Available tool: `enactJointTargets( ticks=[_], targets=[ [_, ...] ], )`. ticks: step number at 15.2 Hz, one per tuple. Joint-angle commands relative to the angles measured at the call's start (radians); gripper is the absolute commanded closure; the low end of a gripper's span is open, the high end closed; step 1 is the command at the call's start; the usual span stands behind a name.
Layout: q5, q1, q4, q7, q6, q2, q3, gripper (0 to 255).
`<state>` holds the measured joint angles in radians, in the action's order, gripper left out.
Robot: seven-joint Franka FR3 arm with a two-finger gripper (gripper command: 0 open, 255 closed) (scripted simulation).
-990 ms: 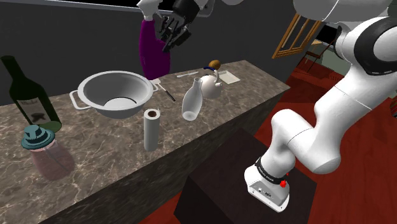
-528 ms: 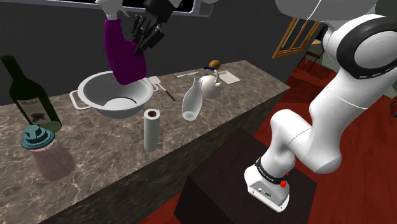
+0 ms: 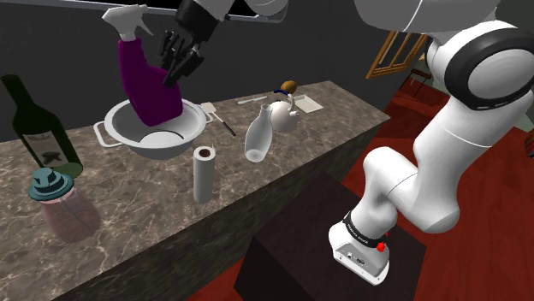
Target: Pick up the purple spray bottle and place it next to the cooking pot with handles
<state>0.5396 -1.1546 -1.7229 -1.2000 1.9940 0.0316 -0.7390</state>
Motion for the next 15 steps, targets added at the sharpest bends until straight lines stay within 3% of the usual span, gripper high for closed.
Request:
enactJointTargets(
  ticks=[1, 15],
  targets=[
    [0.007, -0.001, -0.026, -0.013, 0.025, 0.001, 0.001, 255],
    [0.080, -0.003, -0.177, -0.118, 0.170, 0.029, 0.009, 255]
  ],
)
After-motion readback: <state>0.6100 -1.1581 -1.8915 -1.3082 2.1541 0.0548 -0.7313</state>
